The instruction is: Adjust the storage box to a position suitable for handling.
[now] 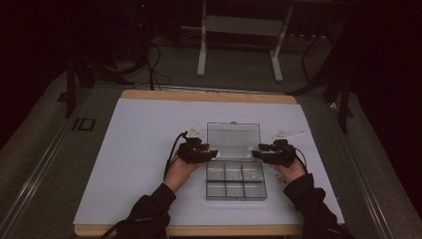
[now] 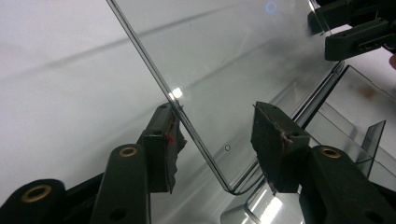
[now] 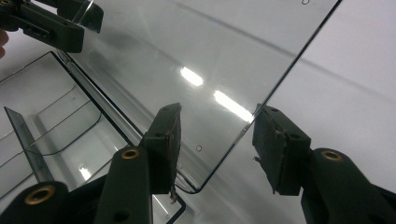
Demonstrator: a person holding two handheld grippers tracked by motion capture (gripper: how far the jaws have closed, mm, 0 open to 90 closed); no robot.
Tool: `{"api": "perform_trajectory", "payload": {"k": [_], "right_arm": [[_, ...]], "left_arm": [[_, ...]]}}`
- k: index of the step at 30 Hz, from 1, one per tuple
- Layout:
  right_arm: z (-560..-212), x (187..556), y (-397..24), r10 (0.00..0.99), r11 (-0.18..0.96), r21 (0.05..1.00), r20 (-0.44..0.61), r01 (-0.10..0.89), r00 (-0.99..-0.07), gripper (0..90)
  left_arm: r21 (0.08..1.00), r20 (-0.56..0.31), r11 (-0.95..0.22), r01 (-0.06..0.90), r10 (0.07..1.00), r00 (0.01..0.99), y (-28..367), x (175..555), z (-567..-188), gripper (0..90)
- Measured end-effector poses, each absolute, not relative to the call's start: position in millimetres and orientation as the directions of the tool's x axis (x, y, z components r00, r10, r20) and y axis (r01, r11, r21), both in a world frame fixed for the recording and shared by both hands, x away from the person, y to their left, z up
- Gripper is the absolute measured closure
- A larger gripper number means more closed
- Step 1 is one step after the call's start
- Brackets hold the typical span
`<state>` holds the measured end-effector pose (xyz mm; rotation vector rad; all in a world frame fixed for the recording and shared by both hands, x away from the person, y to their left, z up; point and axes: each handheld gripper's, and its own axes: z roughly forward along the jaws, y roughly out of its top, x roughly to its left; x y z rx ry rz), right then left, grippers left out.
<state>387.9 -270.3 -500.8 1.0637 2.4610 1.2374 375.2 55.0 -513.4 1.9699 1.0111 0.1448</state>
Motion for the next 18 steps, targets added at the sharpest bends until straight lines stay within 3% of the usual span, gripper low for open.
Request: {"api": "perform_trajectory", "payload": {"k": [8,14,18], "right_arm": [[-502.5,394.2,-271.6,0.692,0.36,0.716,0.225,0.598,-0.686,49.9],[-504.1,396.1,-270.9,0.7,0.366,0.702,0.225,0.611,-0.677,48.7],[-505.8,395.4,-265.3,0.7,0.392,0.693,0.202,0.605,-0.685,49.2]], "left_arm": [[0.73,-0.294,-0.268,0.628,0.706,0.644,55.6,379.4,-514.4,46.6],[0.696,-0.314,-0.263,0.669,0.726,0.612,55.4,383.0,-516.4,38.7],[0.7,-0.293,-0.282,0.656,0.725,0.623,53.3,382.8,-516.8,42.4]]}}
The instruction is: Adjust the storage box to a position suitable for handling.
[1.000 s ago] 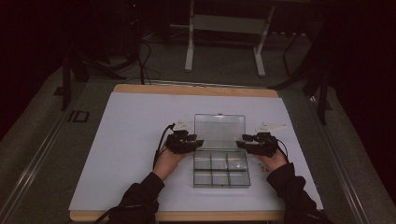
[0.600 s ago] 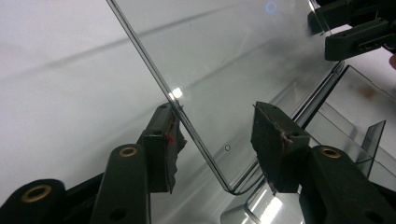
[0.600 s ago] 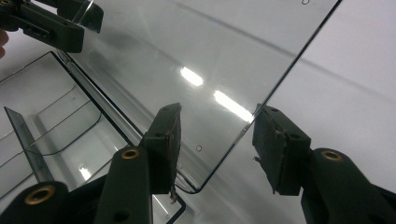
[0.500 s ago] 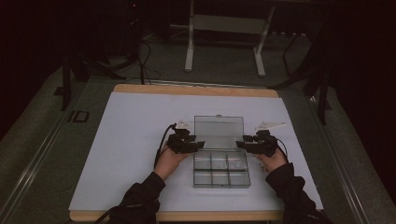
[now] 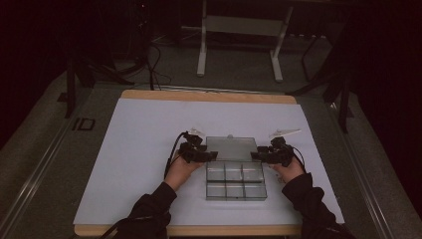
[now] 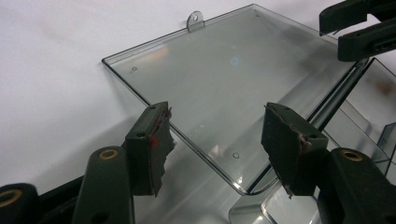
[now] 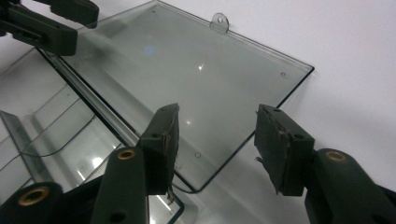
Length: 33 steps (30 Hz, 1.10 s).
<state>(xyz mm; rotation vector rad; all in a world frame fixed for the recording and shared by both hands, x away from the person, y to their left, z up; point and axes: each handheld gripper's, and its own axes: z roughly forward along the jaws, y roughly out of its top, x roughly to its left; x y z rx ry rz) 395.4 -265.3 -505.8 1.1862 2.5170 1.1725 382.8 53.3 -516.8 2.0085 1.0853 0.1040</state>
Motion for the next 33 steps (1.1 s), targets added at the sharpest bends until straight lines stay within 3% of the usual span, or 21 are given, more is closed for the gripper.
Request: {"api": "perform_trajectory", "payload": {"k": [8,11,17,20,33], "right_arm": [[-500,396,-265,0.694,0.406,0.694,0.189,0.594,-0.694,46.7],[-495,395,-265,0.685,0.412,0.697,0.188,0.587,-0.704,44.1],[-488,392,-269,0.678,0.439,0.692,0.162,0.573,-0.716,40.2],[-486,390,-272,0.674,0.446,0.69,0.161,0.57,-0.721,39.6],[-477,374,-293,0.636,0.523,0.663,0.115,0.536,-0.763,40.1]], "left_arm": [[0.732,-0.287,-0.278,0.622,0.702,0.651,53,377,-508,34.7],[0.752,-0.299,-0.264,0.603,0.679,0.67,55,374,-504,24.6],[0.789,-0.299,-0.231,0.57,0.665,0.684,62,368,-496,13.7],[0.792,-0.294,-0.229,0.565,0.668,0.683,64,365,-496,1.2],[0.799,-0.303,-0.235,0.554,0.638,0.708,84,340,-499,1.3]]}}
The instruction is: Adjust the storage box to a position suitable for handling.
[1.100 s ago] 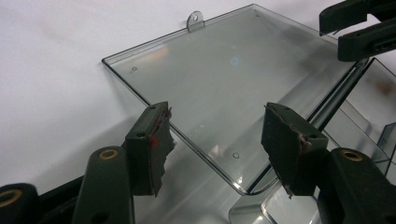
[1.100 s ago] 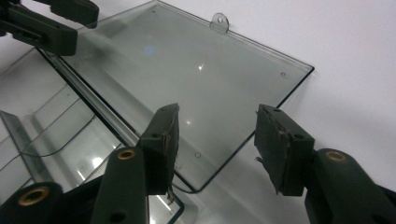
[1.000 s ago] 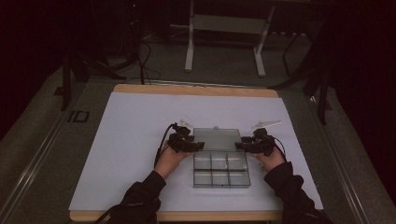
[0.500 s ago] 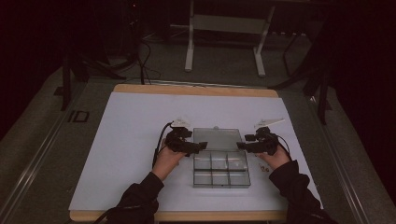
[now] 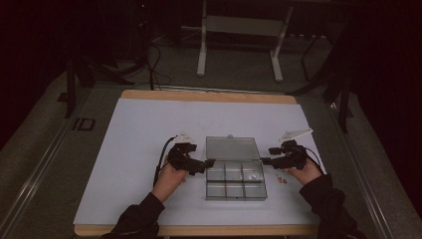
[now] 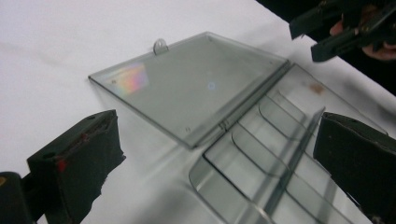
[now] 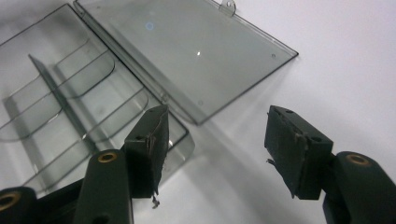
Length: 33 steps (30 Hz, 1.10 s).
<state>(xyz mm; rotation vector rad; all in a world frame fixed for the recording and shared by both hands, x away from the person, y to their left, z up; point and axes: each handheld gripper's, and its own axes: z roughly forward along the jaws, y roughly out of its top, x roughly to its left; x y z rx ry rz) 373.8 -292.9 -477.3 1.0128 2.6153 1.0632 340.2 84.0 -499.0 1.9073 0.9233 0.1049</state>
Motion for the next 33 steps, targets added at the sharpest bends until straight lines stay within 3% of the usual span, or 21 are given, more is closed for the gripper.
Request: {"api": "perform_trajectory", "payload": {"k": [14,19,33], "right_arm": [[-475,352,-314,0.6,0.583,0.639,0.077,0.501,-0.796,42.1],[-473,341,-324,0.558,0.645,0.621,0.015,0.445,-0.83,45.0],[-484,325,-342,0.481,0.79,0.454,-0.038,0.413,-0.876,52.3]], "left_arm": [[0.794,-0.278,-0.276,0.542,0.629,0.726,93,315,-512,1.3],[0.813,-0.273,-0.283,0.509,0.587,0.762,97,306,-513,1.3],[0.82,-0.258,-0.27,0.505,0.613,0.747,113,288,-520,1.3]]}}
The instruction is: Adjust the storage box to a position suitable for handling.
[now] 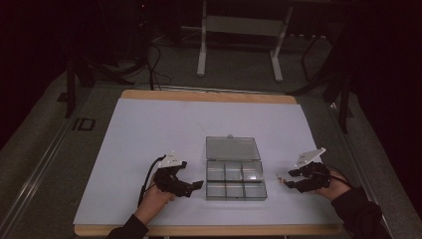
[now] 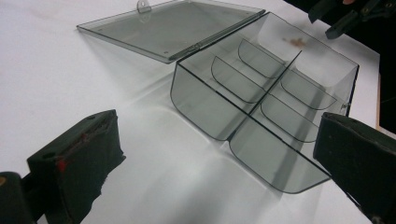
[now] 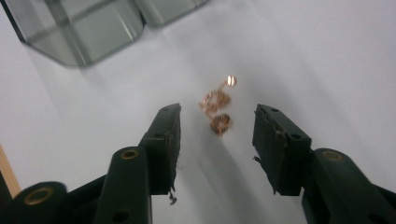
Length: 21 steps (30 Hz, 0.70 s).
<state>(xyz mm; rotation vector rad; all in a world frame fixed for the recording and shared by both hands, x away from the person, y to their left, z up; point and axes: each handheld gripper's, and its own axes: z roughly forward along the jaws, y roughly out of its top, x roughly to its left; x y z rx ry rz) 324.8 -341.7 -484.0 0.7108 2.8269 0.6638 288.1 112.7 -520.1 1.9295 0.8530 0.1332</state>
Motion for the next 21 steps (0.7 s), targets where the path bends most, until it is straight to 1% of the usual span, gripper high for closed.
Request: {"api": "perform_trajectory", "payload": {"k": [5,8,10,14,18,21], "right_arm": [[-490,328,-335,0.437,0.838,0.39,-0.063,0.381,-0.897,53.9],[-496,334,-331,0.433,0.853,0.351,-0.063,0.387,-0.899,54.8],[-499,336,-328,0.428,0.86,0.335,-0.06,0.386,-0.902,57.0],[-500,342,-322,0.413,0.872,0.312,-0.055,0.377,-0.909,58.4],[-501,349,-314,0.385,0.891,0.278,-0.044,0.359,-0.922,59.3],[-500,354,-307,0.359,0.907,0.252,-0.04,0.338,-0.932,61.9]], "left_arm": [[0.823,-0.259,-0.264,0.503,0.614,0.745,114,286,-522,1.3],[0.827,-0.258,-0.261,0.498,0.611,0.749,115,286,-523,1.3],[0.828,-0.26,-0.257,0.499,0.611,0.747,115,286,-523,1.3],[0.829,-0.262,-0.255,0.497,0.609,0.749,114,287,-523,1.3],[0.831,-0.261,-0.255,0.495,0.607,0.75,113,287,-523,1.3],[0.831,-0.264,-0.253,0.496,0.604,0.752,113,287,-524,1.3]]}}
